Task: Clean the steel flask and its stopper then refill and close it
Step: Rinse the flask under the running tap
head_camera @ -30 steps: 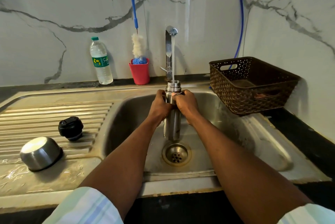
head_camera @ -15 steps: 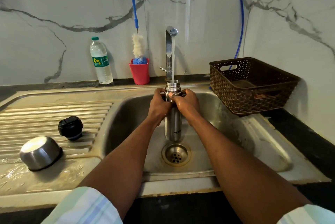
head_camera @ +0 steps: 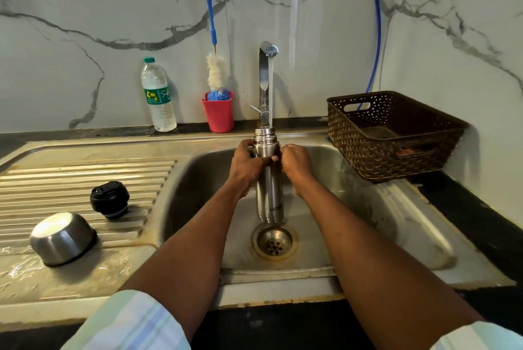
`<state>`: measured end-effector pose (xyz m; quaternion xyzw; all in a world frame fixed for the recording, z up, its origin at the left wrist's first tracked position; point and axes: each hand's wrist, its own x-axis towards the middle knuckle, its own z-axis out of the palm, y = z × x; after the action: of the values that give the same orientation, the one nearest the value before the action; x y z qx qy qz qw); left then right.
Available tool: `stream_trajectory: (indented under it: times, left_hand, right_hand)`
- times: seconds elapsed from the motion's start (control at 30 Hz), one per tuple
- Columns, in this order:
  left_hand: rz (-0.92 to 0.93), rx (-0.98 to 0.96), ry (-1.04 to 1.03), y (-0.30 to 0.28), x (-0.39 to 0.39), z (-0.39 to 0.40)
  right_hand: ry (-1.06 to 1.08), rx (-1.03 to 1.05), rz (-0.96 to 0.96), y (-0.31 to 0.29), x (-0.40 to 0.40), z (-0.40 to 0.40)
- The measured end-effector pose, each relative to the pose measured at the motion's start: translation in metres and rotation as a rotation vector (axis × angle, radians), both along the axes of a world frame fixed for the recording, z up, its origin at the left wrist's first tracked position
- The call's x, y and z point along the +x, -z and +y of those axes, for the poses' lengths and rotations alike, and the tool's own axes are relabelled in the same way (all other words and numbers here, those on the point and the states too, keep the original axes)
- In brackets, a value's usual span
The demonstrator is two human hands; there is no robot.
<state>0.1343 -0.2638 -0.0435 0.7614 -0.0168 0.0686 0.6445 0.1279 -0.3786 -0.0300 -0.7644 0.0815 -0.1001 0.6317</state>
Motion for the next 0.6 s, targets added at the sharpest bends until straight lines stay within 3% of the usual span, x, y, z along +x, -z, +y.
stream_trajectory:
  times: [0.3,0.6]
  left_hand:
    - [-0.019,-0.028,0.043,-0.0003,-0.0009,-0.0014]
    - [-0.069,0.043,0.121,0.0003,-0.0030,-0.0026]
  right_hand:
    - [-0.016,0.105,0.058,0.0007,-0.0023,-0.0002]
    - [-0.088,0.073,0.055,0.0011,-0.0047,-0.0038]
